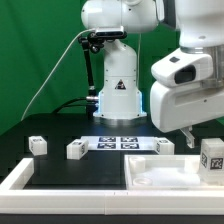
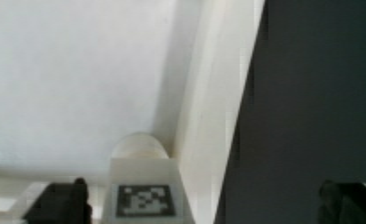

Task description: Assemble one leg

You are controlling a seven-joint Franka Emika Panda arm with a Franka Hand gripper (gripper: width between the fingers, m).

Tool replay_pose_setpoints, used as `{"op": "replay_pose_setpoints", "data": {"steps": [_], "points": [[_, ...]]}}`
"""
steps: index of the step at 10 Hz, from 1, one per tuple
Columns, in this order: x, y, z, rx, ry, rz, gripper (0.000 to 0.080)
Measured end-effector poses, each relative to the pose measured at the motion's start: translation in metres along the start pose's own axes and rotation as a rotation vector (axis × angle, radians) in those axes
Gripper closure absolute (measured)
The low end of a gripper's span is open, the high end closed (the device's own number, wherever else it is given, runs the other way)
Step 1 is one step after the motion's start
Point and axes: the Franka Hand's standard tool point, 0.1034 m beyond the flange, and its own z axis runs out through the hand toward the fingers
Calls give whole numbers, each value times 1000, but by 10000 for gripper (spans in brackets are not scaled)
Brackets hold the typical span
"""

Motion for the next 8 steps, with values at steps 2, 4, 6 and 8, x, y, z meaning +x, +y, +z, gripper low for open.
{"op": "replay_pose_setpoints", "data": {"steps": [2,4,6,8], "points": [[8,3,1,-1,18,0,150],[18,21,-3,-15,71,-4,150],[18,19,-2,-15,69,-3,150],[22,18,1,-22,106,69,150]]}}
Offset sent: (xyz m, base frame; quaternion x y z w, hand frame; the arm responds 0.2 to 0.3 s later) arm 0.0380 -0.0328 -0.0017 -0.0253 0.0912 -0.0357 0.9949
